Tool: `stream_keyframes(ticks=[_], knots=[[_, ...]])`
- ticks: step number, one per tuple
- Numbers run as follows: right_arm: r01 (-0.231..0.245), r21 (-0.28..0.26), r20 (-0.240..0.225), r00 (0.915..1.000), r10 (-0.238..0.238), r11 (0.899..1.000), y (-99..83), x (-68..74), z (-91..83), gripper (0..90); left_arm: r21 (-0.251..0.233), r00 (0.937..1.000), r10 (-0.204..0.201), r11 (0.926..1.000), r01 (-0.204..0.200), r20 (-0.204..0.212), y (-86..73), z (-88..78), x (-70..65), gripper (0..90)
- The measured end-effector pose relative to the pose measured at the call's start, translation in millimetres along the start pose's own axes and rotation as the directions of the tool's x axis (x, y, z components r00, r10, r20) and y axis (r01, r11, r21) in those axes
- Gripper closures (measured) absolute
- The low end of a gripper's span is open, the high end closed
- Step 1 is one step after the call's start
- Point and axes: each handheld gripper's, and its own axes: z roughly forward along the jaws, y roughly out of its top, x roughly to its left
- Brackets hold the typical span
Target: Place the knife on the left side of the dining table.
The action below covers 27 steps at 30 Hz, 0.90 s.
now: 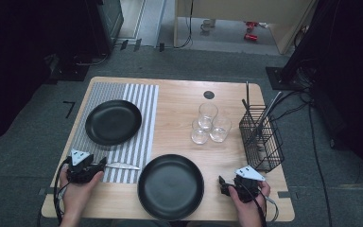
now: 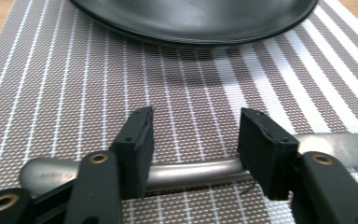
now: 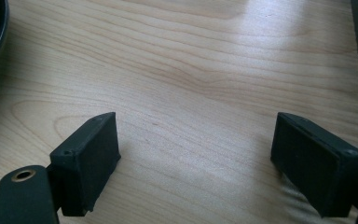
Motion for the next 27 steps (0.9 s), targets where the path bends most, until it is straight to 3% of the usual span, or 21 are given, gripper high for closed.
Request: stream_keyframes(ticks=[4,8,11,17,23,27], knots=[[0.0,0.002,0.001,1.0,0.0,1.0,0.1,0.0,0.2,13.9,0.007,0.9999,-0.005,1.0,0.005,-0.012,0.9,-0.6,1.6,45.7],[0.0,0.002,0.0,1.0,0.0,1.0,0.2,-0.1,0.2,13.8,0.002,0.9992,-0.033,0.9994,0.033,-0.021,4.2,-2.2,3.4,33.0],[0.0,0.003,0.0,1.0,0.0,1.0,0.2,0.0,0.2,13.8,-0.01,0.9981,-0.06,0.9981,0.06,0.01,7.9,-5.5,4.8,25.2],[0.002,0.005,-0.001,1.0,-0.002,1.0,0.7,0.3,0.9,12.6,-0.01,0.998,-0.029,0.9995,0.03,0.055,10.2,-8.2,-0.1,9.8],[0.002,0.005,-0.001,1.0,-0.002,1.0,0.7,0.3,0.8,12.7,-0.028,0.9942,-0.025,0.9992,0.028,0.104,13.0,-12.1,-4.3,9.2],[0.0,0.002,0.004,1.0,0.0,1.0,0.1,1.1,0.1,13.3,-0.034,0.994,-0.018,0.9992,0.022,0.107,15.0,-13.7,-6.7,9.2]])
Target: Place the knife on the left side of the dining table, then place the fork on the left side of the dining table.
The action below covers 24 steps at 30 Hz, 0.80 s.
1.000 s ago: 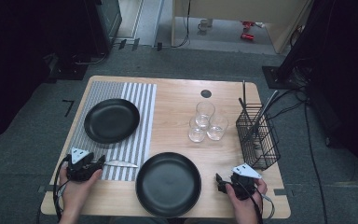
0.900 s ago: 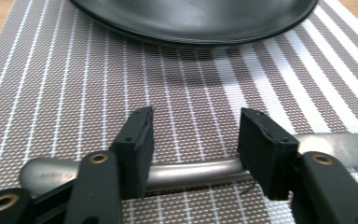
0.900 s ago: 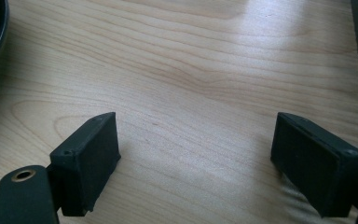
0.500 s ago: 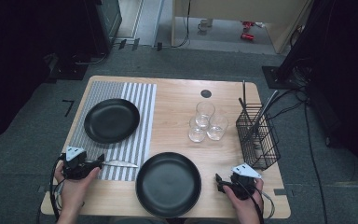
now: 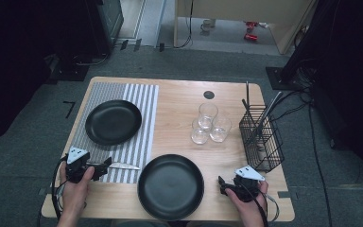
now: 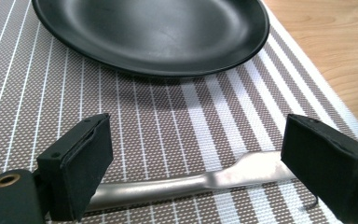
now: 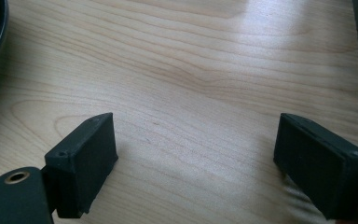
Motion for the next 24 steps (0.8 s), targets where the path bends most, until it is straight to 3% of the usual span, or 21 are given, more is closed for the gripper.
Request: stream_keyframes(ticks=[10,13,17,20,24], knots=[[-0.003,-0.001,0.007,1.0,0.003,1.0,0.0,0.9,-1.1,12.9,-0.022,0.999,0.021,0.9996,-0.02,0.039,3.1,-4.2,-3.2,9.3],[-0.007,-0.01,0.006,1.0,0.007,1.0,0.9,2.1,-3.2,12.9,-0.032,0.9992,0.025,0.9992,-0.024,0.03,4.8,-5.9,-4.5,9.3],[-0.005,-0.023,0.006,1.0,0.006,1.0,2.8,4.6,-6.9,12.9,-0.05,0.996,0.009,0.9987,-0.004,0.089,5.7,-6.6,-2.3,9.6],[-0.004,-0.035,0.002,1.0,0.004,0.999,4.5,6.5,-10.2,13.0,-0.074,0.9977,0.01,0.9973,-0.005,0.067,6.0,-7.7,-3.4,9.6],[-0.006,-0.053,0.001,1.0,0.006,0.999,7.3,8.7,-15.9,13.0,-0.053,0.9989,0.022,0.9984,-0.019,0.042,5.7,-5.9,-4.9,9.6]])
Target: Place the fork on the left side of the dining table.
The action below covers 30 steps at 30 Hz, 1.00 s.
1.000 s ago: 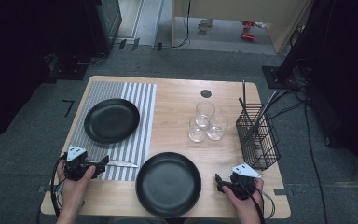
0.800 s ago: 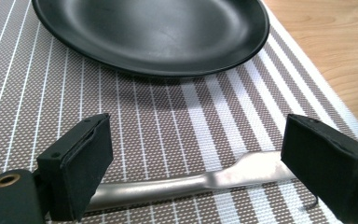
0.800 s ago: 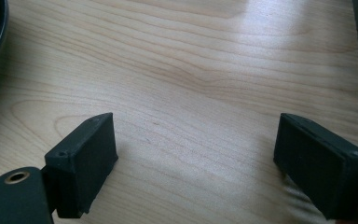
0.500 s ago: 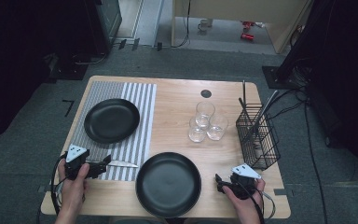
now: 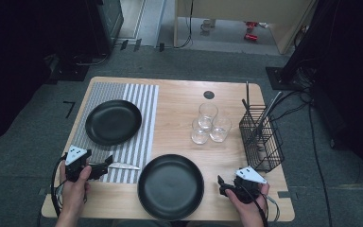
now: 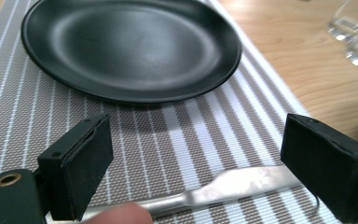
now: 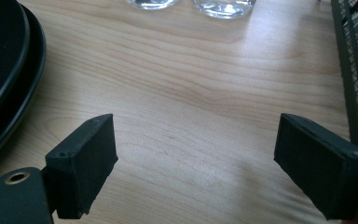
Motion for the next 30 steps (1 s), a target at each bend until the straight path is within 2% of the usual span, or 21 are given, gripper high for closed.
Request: stream_keyframes(ticks=[14,17,30], knots=[[0.016,-0.073,0.02,0.9997,-0.015,0.997,19.6,3.4,-19.0,12.9,0.023,0.9999,-0.014,0.9996,0.015,-0.007,-0.2,2.0,1.1,9.6],[0.01,-0.096,0.024,0.9997,-0.008,0.995,24.4,1.7,-23.7,13.0,0.027,0.9999,-0.013,0.9995,0.013,-0.01,-0.5,2.9,0.6,9.6],[0.033,-0.177,0.063,0.9977,-0.022,0.984,57.2,-4.7,-50.7,13.8,0.029,0.9995,-0.025,0.9992,0.026,-0.017,1.0,2.3,1.1,9.6]])
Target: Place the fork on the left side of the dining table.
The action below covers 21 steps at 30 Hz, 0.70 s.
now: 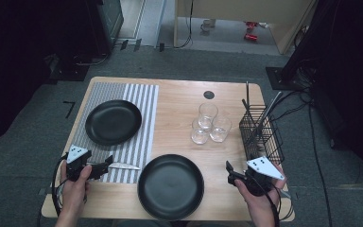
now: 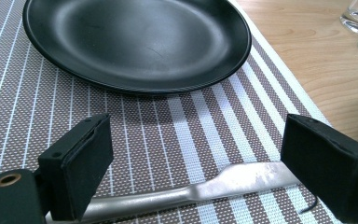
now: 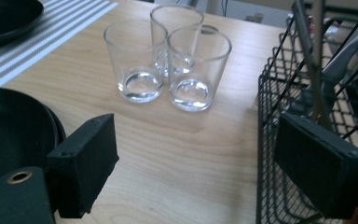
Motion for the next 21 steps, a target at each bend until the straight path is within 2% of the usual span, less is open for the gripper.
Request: stream_keyframes(ticks=[10,15,21], knots=[[0.0,-0.032,0.054,0.9985,0.001,0.999,21.8,-14.6,-6.8,15.5,0.009,1.0,0.002,1.0,-0.002,0.003,0.1,1.0,-1.2,9.6],[0.0,-0.036,0.112,0.9937,0.004,0.999,27.8,-22.1,-3.8,19.9,0.013,1.0,-0.001,0.9999,0.001,0.008,-0.2,1.4,-0.4,9.6],[-0.003,-0.033,0.15,0.9887,0.008,0.999,32.8,-29.1,2.9,21.9,0.019,1.0,-0.003,0.9998,0.003,0.008,0.2,1.4,-0.1,9.6]])
